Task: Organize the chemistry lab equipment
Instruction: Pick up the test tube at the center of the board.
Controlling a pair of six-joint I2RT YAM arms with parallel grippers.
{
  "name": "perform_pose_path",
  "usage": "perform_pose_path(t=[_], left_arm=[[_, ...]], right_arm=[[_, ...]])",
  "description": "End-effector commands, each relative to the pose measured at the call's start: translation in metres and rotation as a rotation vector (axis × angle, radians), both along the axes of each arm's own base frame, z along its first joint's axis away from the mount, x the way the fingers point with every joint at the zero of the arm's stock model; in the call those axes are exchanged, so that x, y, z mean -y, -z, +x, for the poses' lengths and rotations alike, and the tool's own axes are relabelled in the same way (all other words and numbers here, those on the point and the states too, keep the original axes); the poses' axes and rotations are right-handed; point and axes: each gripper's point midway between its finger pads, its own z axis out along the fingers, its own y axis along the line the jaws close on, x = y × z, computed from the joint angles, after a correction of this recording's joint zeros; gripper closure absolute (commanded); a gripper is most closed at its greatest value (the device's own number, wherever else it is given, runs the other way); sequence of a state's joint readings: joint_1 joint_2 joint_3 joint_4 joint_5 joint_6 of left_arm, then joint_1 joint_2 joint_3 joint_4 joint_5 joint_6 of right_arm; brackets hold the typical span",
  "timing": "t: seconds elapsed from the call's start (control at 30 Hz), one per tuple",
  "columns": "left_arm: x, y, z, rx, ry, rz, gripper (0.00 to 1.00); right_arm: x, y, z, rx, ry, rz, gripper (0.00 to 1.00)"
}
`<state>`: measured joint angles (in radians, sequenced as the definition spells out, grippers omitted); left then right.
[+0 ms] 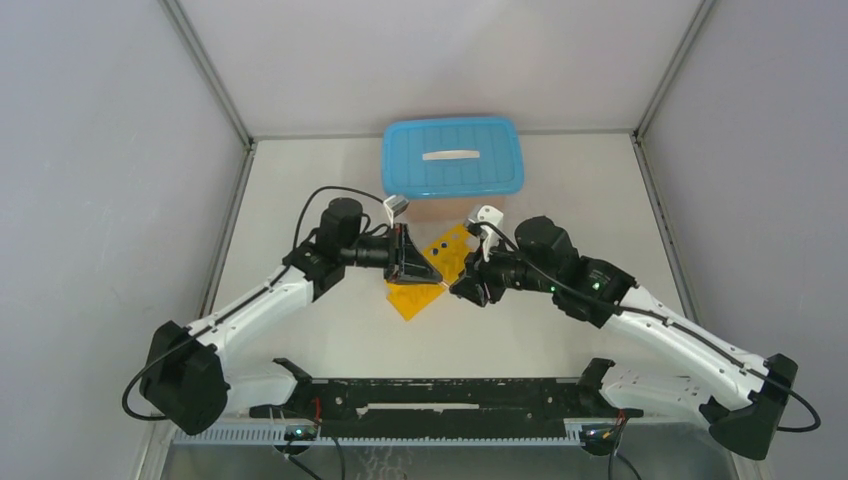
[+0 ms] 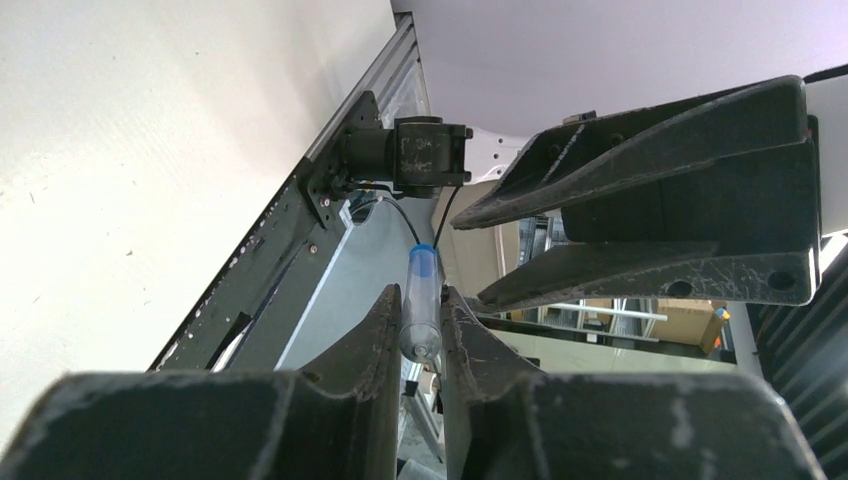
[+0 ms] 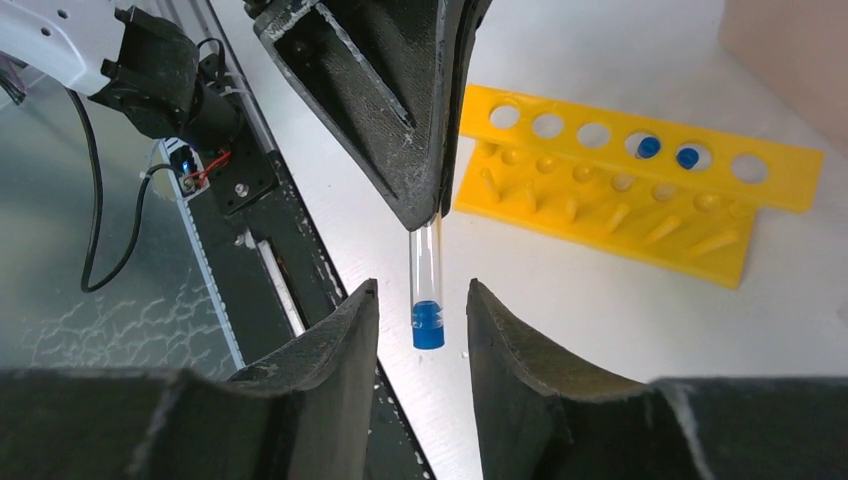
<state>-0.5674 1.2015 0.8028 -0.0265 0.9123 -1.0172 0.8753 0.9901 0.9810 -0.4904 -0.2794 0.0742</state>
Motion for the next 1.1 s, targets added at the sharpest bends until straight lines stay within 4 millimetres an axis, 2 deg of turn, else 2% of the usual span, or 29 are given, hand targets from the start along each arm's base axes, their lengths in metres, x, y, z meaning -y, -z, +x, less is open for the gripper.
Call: perform_pose_path(t=[0.0, 0.2, 0.43, 0.73, 1.07], left_arm=[[0.011, -0.04, 0.015, 0.115, 0.0, -0.074, 0.85], [0.019, -0.054, 0.032, 0.101, -0.05, -0.109, 0.85], [0.028, -0.072, 0.047, 0.033, -0.104, -0.227, 0.86], [0.03, -0.091, 0.054, -0.053, -0.132, -0.393, 0.87], [0.03, -0.085, 0.05, -0.062, -0.115, -0.404, 0.87]], right_arm=[[0.001, -0.044, 0.009, 0.085, 0.034, 0.11, 0.54], [0.018, -0.053, 0.022, 0.106, 0.133, 0.19, 0.52], [0.037, -0.072, 0.037, 0.099, 0.254, 0.363, 0.5], [0.042, -0.075, 0.042, 0.04, 0.287, 0.471, 0.49], [0.044, -0.08, 0.045, 0.015, 0.286, 0.521, 0.49]])
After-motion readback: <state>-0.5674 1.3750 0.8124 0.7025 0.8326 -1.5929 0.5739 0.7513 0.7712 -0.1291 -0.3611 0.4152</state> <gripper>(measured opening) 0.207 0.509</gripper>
